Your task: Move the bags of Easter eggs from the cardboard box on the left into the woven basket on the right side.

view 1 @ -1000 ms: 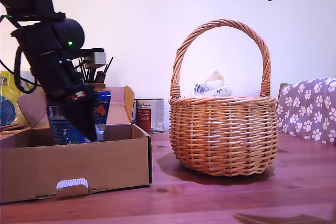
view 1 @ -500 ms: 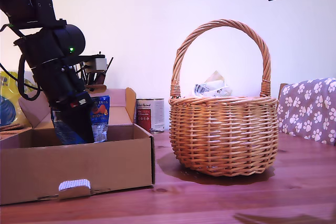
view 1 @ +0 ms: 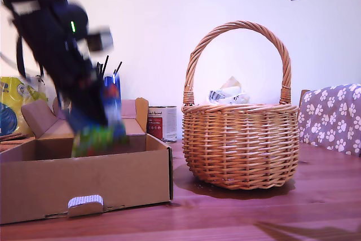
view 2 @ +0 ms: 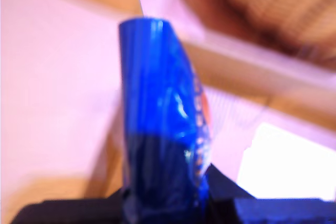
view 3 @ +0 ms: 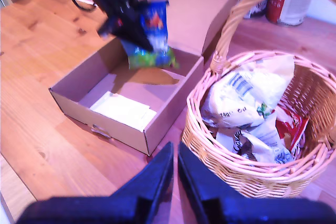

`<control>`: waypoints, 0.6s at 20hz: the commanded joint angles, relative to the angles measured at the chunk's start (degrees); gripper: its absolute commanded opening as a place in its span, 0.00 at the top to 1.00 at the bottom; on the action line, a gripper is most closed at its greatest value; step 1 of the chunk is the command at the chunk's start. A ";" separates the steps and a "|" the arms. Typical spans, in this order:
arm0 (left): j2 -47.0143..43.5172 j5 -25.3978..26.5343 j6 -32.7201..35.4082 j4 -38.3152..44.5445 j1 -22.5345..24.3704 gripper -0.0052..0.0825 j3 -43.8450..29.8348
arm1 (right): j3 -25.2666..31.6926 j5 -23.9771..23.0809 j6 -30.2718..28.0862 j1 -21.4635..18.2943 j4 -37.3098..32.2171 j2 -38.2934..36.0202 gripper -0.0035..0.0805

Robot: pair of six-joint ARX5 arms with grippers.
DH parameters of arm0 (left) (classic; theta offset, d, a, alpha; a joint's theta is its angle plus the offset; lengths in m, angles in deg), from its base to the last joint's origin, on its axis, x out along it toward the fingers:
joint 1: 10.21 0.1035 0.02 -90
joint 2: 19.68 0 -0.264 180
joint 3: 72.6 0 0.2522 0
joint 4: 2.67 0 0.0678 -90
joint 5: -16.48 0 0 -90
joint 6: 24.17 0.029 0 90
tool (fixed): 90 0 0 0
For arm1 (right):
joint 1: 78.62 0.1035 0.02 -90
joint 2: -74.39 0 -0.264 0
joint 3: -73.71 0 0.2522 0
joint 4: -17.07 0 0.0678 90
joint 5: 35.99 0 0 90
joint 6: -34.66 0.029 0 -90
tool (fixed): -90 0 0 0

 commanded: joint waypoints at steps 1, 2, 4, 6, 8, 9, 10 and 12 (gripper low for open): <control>-2.32 -0.79 -0.44 -1.25 -0.22 0.94 -0.79 | 0.98 -1.27 0.63 -0.76 1.09 0.26 0.97; -3.82 -1.62 -0.50 -2.10 -0.22 0.94 -0.79 | 0.98 -1.57 0.59 -1.33 2.40 -0.11 0.97; -7.02 -3.45 -0.90 -3.28 -0.22 0.94 -0.96 | 0.98 -2.60 -0.02 -2.75 4.48 -1.62 0.97; -9.70 -5.16 -1.79 -3.67 -0.28 0.94 -1.62 | 0.98 -2.91 0.02 -4.72 6.56 -5.25 0.97; -12.07 -6.45 -2.10 -3.56 -0.42 0.94 -2.89 | 0.98 -2.54 0.02 -6.16 9.92 -10.49 0.97; -13.20 -6.91 -2.19 -2.45 -0.57 0.94 -4.11 | 0.96 -1.88 0.04 -6.47 11.52 -13.22 0.97; -14.69 -6.95 -3.69 -0.39 -0.81 0.94 -5.95 | 0.92 -1.79 0.57 -6.45 12.76 -15.67 0.97; -17.20 -6.88 -6.38 4.85 -1.97 0.94 -9.68 | 0.81 -1.79 2.47 -6.45 14.71 -18.97 0.97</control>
